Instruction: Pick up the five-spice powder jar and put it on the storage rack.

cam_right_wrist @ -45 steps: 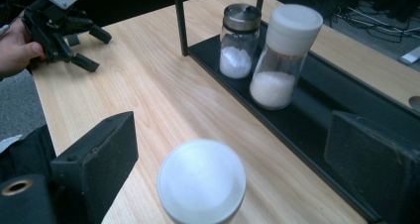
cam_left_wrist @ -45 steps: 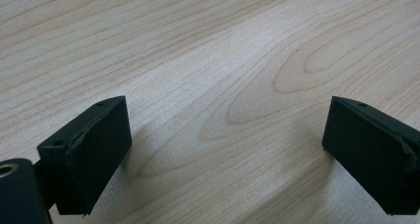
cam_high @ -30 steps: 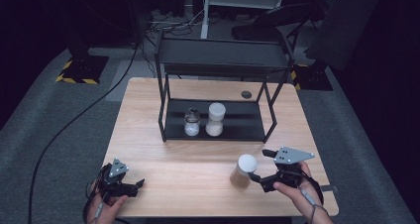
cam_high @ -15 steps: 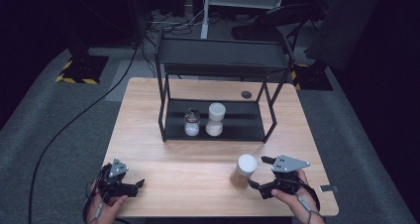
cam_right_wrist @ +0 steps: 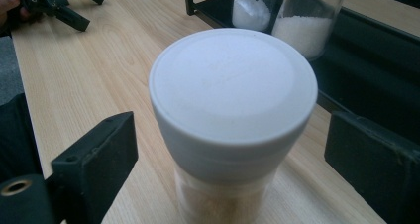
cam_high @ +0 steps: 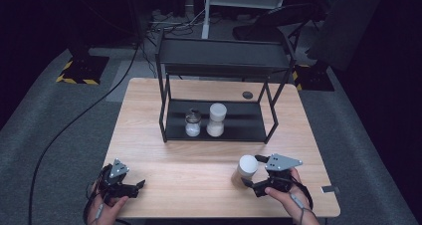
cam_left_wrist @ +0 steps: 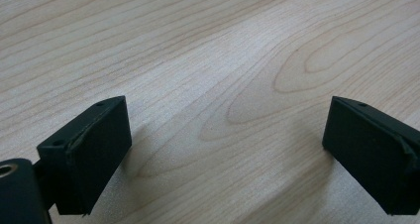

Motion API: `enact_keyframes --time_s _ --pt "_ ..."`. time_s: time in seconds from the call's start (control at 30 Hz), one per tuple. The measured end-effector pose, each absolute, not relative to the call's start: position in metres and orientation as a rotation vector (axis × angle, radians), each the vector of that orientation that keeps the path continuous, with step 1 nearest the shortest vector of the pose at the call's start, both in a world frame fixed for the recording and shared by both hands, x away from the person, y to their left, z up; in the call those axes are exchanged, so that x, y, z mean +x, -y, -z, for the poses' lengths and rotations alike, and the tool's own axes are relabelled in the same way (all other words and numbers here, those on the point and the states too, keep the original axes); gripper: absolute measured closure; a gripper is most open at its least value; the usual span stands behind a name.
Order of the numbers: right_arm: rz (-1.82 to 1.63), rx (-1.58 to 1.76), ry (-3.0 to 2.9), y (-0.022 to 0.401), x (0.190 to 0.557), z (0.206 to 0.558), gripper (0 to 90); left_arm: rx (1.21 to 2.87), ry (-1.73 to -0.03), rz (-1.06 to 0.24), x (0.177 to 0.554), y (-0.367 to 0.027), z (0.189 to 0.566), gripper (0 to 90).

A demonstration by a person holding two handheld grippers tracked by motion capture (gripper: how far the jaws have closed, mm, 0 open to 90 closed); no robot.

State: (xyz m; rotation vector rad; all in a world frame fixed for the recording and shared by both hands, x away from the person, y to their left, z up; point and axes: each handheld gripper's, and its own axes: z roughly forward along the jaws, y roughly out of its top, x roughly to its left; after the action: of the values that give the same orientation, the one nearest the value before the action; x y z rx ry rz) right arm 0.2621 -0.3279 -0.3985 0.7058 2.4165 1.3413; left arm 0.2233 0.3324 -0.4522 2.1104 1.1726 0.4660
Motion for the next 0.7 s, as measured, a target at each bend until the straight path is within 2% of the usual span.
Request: enact_keyframes --time_s 0.17,0.47,0.7 --pt "-1.341 0.708 -2.431 0.324 0.269 0.399 14.4 2.11 -1.173 -0.466 0.223 -0.332 0.452 4.2" --pt "-1.321 0.673 -2.466 0.318 0.276 0.397 33.4 2.111 -1.172 -0.466 0.223 -0.332 0.452 4.2" --pt "-1.272 0.663 -2.496 0.313 0.279 0.387 33.6 2.111 -1.173 -0.466 0.223 -0.332 0.452 4.2"
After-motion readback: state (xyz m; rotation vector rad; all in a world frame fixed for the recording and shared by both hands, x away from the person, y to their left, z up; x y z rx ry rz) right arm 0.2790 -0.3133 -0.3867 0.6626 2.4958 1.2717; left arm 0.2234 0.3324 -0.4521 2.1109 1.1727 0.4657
